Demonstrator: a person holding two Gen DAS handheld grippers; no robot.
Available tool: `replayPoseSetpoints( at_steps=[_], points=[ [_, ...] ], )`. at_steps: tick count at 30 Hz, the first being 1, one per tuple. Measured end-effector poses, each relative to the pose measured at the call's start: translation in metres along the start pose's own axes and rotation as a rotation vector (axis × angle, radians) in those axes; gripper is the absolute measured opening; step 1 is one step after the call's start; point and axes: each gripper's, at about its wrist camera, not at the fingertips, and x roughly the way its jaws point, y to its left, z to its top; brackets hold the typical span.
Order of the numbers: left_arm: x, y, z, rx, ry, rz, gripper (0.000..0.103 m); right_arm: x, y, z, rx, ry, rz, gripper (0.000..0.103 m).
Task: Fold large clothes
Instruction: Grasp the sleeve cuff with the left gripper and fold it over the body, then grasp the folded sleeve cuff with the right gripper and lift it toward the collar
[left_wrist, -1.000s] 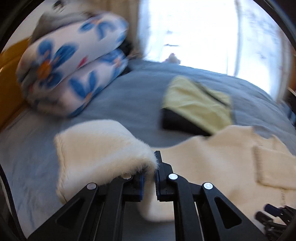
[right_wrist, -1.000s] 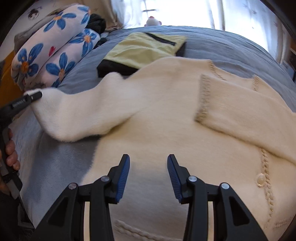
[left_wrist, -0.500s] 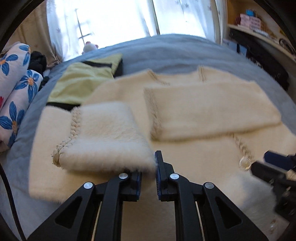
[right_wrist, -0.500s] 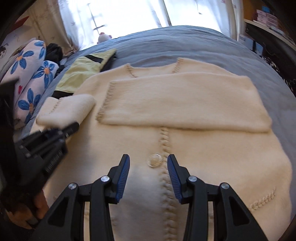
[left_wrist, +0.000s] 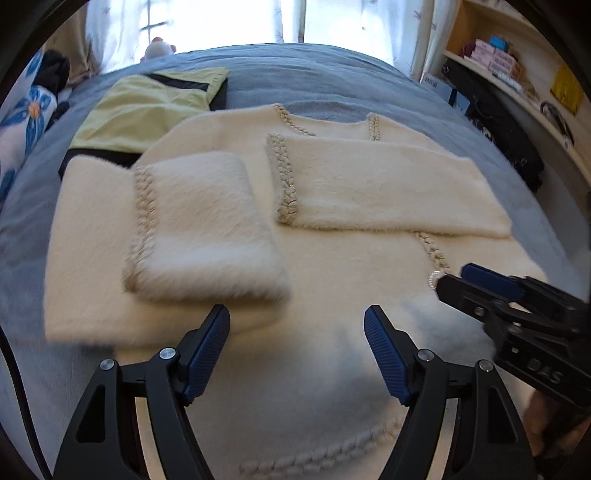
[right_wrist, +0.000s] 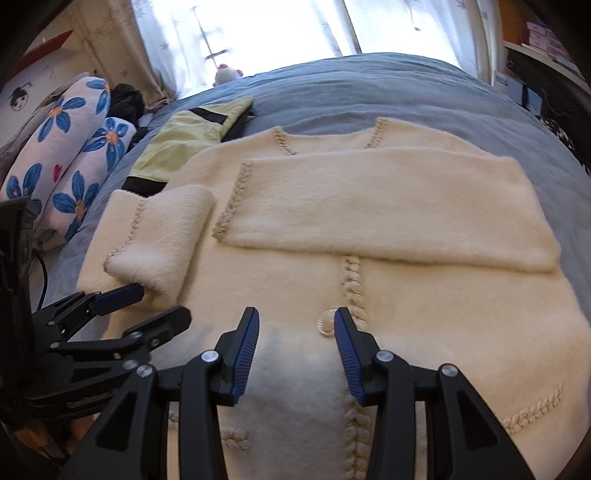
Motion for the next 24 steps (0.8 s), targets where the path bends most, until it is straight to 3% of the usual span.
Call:
replayPoseSetpoints(
  at_steps=[3,7,14,18,22,23,24],
  points=[
    [-0.026,0.018,-0.011,-0.074,-0.033,-0.007,0.074,-0.001,0.013,0.004,-0.049,-0.008,0.018,0.042],
    [-0.05,0.043,-0.031,-0.154,-0.07,0.072,0.074,0.002,0.037,0.012,-0.132,-0.006,0.062,0.042],
    [-0.052,0.074,-0.059,-0.262,-0.045,0.147,0.074,0.024,0.099,0.02,-0.331,0.024,0.116,0.05],
    [-0.048,0.083,-0.066,-0.302,-0.036,0.151,0.074,0.045,0.132,0.019,-0.446,0.055,0.097,0.05],
    [-0.048,0.088,-0.068,-0.333,-0.041,0.139,0.074,0.072,0.161,0.02,-0.562,0.044,-0.043,0.05],
    [-0.049,0.088,-0.069,-0.337,-0.044,0.138,0.074,0.075,0.164,0.023,-0.568,0.041,-0.064,0.048],
    [-0.049,0.088,-0.069,-0.34,-0.045,0.139,0.074,0.077,0.167,0.028,-0.561,0.044,-0.064,0.029]
  ],
)
